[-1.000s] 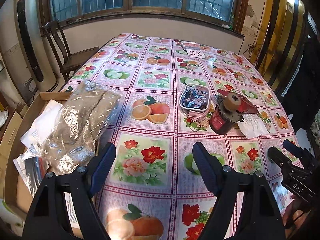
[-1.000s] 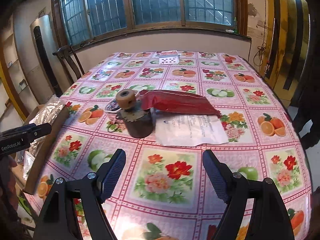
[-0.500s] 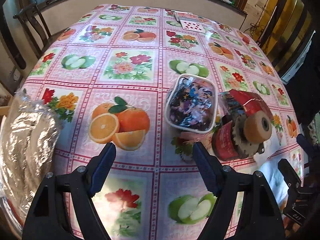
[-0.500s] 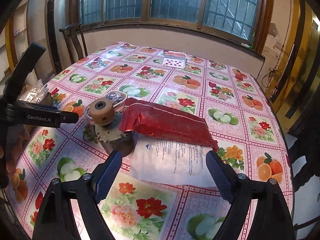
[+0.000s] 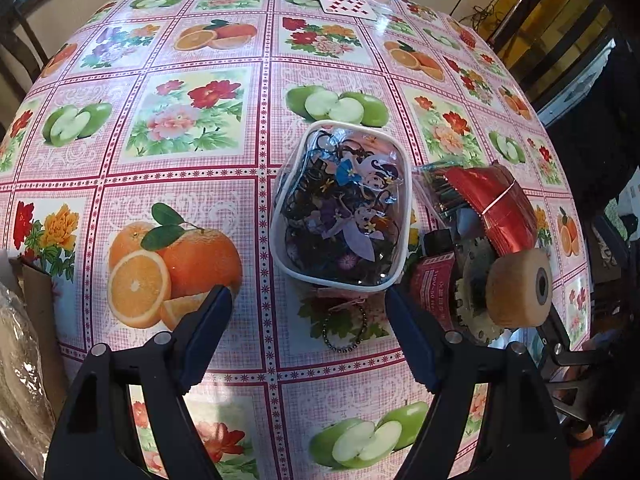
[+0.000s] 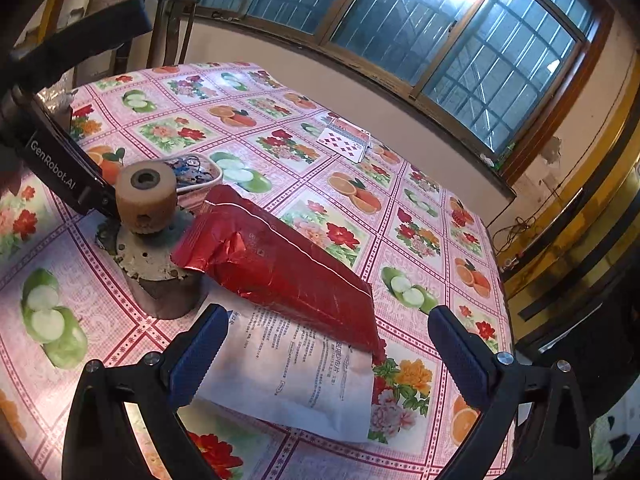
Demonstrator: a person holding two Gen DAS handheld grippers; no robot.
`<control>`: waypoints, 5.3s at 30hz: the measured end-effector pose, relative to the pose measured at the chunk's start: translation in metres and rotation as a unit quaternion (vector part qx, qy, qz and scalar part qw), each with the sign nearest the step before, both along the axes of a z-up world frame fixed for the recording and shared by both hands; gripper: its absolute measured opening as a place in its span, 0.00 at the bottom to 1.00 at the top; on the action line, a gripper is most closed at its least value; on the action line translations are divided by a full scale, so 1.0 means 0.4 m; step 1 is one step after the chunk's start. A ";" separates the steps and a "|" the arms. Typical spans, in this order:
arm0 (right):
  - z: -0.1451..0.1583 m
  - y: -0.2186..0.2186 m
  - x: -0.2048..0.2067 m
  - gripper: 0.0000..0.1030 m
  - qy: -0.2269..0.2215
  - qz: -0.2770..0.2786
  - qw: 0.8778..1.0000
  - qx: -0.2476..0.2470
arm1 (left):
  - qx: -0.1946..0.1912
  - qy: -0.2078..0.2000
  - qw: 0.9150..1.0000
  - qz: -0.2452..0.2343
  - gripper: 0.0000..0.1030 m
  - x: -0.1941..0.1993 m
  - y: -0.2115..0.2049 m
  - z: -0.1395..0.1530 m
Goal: Organize soft objects
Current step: 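Grasp the hair-tie container with the left tool while the right tool grasps the red foil bag, then carry the container and red foil bag into the cardboard box and open both tools, then move both open tools back over the items on the table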
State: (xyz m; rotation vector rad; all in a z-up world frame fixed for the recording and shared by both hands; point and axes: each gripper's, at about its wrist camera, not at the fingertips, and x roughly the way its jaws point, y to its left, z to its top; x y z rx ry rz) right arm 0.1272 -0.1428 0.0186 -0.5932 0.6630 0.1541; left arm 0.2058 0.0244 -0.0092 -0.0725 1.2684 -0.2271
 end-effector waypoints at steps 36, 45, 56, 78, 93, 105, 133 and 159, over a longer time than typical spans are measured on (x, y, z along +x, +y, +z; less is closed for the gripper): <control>-0.074 0.011 0.203 0.97 0.048 0.122 0.990 -0.048 | -0.066 0.034 0.996 -0.051 0.77 0.089 -0.030 -0.013; -0.095 0.004 0.207 0.35 0.077 0.084 0.993 -0.026 | -0.039 0.014 0.998 -0.040 0.67 0.086 -0.028 -0.013; -0.010 -0.056 0.140 0.27 0.050 0.033 0.997 0.054 | -0.026 -0.012 0.999 -0.024 0.66 0.003 0.004 0.007; 0.303 0.187 -0.212 0.20 0.069 0.136 0.970 0.188 | -0.022 -0.116 0.991 0.055 0.66 -0.337 0.328 0.282; 0.178 0.716 -0.181 0.20 0.346 0.267 0.801 0.409 | 0.082 -0.106 0.977 0.168 0.67 -0.429 0.634 0.224; 0.105 0.838 -0.137 0.36 0.277 0.220 0.886 0.299 | 0.082 -0.079 0.976 0.188 0.67 -0.411 0.688 0.150; 0.118 0.701 -0.191 0.67 0.181 0.169 0.929 0.275 | 0.114 -0.130 0.958 0.227 0.69 -0.457 0.634 0.193; 0.153 0.513 -0.279 0.87 0.043 0.050 0.965 0.255 | 0.118 -0.261 0.933 0.216 0.70 -0.543 0.420 0.292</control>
